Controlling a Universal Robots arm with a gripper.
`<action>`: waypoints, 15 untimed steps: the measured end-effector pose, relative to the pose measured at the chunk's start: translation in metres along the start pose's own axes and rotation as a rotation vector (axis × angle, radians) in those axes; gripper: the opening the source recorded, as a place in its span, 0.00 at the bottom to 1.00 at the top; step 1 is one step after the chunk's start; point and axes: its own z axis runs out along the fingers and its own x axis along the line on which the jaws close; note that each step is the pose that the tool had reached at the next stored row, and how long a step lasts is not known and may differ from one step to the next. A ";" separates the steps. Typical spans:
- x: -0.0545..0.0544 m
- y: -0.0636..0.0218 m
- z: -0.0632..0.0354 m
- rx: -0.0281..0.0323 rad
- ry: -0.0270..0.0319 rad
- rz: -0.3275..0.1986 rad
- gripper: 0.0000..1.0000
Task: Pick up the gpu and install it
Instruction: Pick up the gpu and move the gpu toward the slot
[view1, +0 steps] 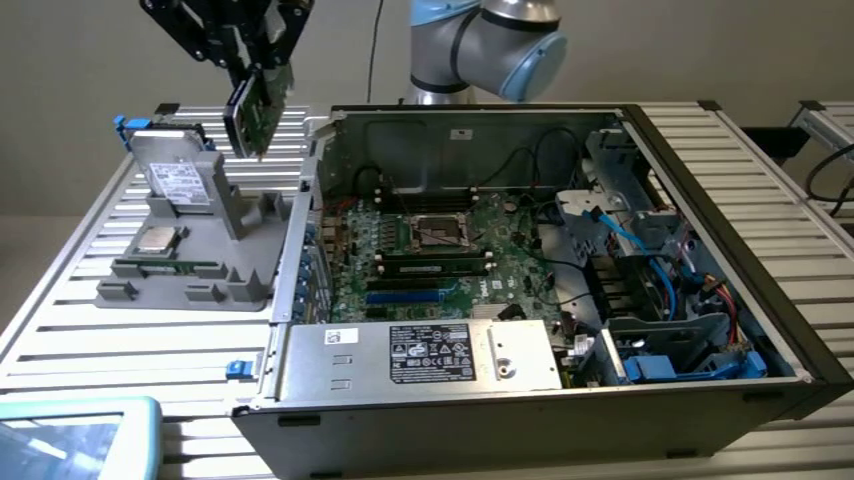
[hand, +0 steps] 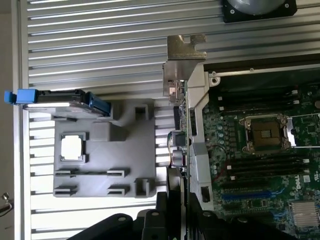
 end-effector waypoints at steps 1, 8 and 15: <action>-0.004 0.0004 0.0000 0.0000 0.0000 0.000 0.27; -0.036 0.0033 -0.0004 0.0000 0.0007 0.000 0.27; -0.068 0.0057 -0.0009 0.0004 0.0038 0.000 0.27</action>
